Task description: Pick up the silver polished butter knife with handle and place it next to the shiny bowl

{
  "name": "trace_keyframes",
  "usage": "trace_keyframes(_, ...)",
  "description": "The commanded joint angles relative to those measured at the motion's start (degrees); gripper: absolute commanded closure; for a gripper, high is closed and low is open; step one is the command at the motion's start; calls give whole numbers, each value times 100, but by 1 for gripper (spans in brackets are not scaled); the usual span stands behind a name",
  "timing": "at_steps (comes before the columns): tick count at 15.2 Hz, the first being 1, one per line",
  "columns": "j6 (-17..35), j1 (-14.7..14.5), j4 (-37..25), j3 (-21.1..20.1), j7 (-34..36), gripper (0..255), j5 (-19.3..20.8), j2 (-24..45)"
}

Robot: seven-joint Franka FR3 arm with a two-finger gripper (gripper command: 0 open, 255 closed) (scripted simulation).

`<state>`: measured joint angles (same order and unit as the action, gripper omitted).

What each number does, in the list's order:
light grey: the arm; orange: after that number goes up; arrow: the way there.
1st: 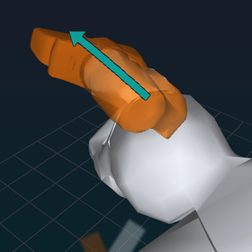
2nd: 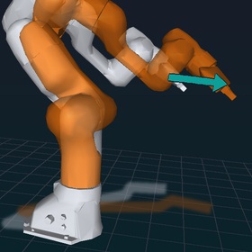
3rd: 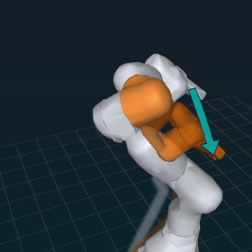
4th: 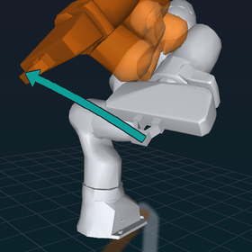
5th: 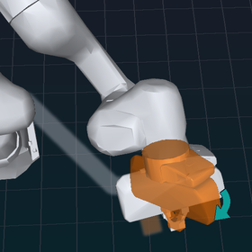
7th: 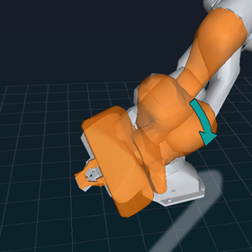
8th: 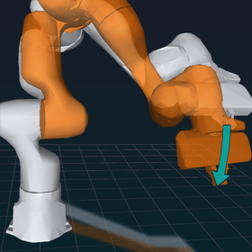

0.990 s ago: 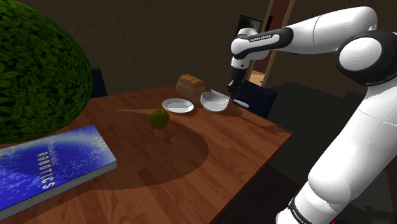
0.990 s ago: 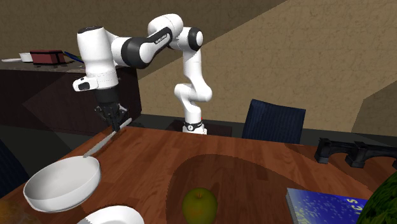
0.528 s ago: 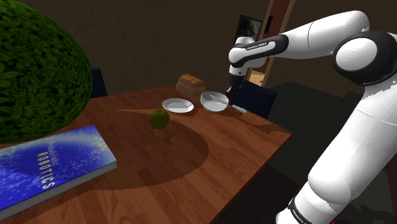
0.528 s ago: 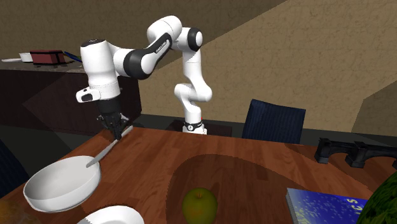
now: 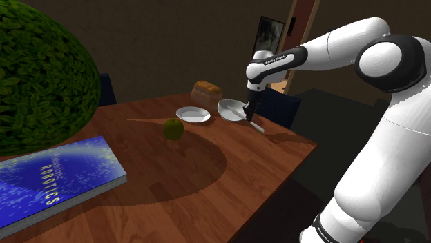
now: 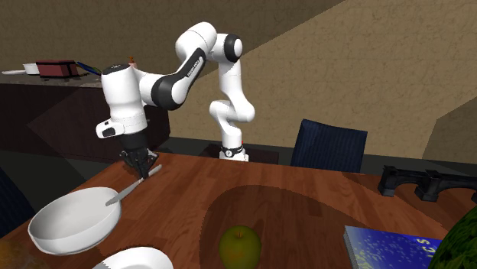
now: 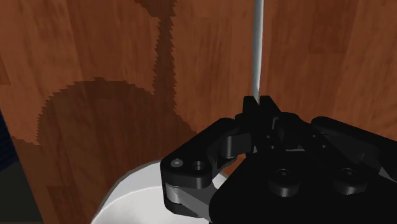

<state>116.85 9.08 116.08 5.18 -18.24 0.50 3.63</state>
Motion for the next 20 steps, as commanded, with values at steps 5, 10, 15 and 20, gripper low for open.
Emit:
trace_keyframes(5, 432, 7, 236, 3, -16, 255, -18, 201)
trace_keyframes(10, 661, 10, 351, 1, -22, 255, -29, 316)
trace_keyframes(15, 661, 12, 350, -1, -22, 255, -29, 317)
trace_keyframes(20, 674, 19, 351, 5, -37, 0, -31, 329)
